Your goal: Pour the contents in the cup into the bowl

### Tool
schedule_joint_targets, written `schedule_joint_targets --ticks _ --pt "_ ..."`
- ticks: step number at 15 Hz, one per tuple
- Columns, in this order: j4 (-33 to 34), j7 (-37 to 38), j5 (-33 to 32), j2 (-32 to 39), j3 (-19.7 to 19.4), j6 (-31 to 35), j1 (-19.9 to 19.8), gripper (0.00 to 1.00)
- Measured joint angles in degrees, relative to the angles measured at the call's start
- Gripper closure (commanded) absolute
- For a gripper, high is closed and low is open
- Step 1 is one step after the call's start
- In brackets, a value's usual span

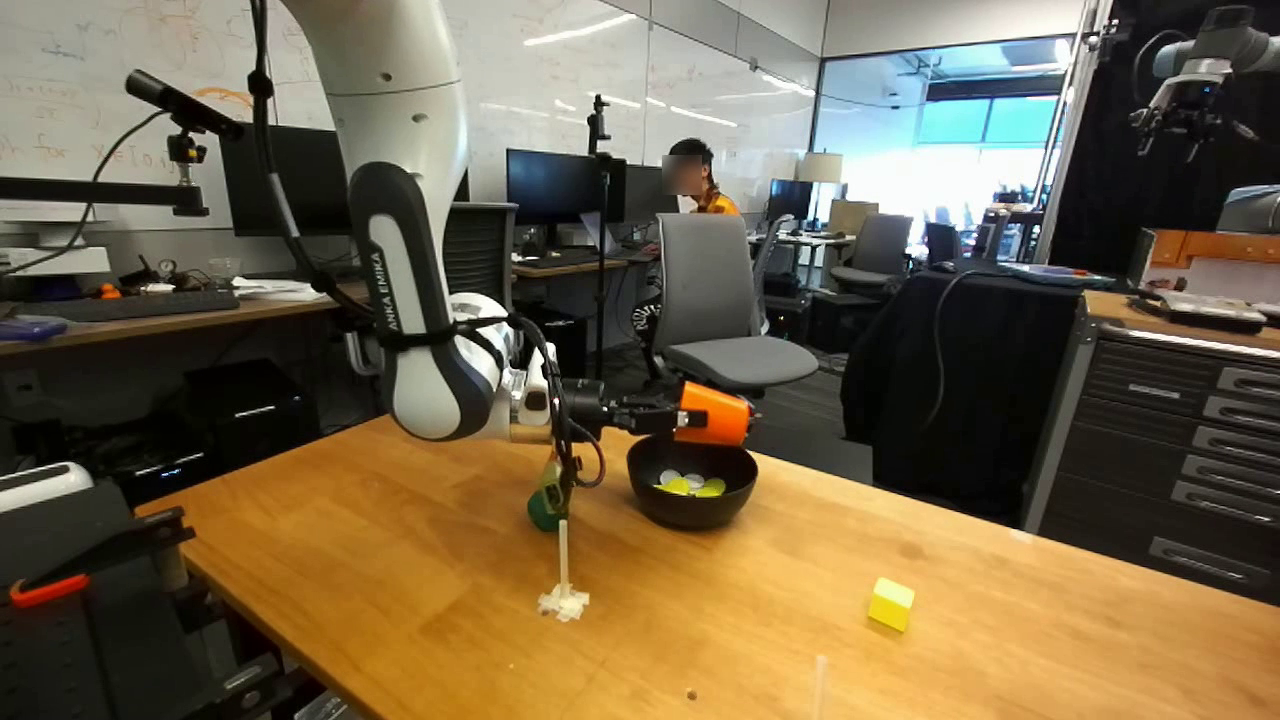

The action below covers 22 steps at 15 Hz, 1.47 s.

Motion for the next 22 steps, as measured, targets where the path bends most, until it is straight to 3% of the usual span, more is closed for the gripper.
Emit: schedule_joint_targets --ticks 8,16,19,22 --pt "-3.82 5.48 -3.76 -4.28 0.17 1.64 -1.64 0.94" --pt "-5.75 5.31 -11.25 -8.74 12.83 2.73 -15.51 0.95" --pt "-6.27 5.31 -12.77 -8.76 15.04 5.36 -19.02 0.94" --pt "-6.45 5.31 -14.85 -8.78 15.77 13.44 -22.03 0.94"
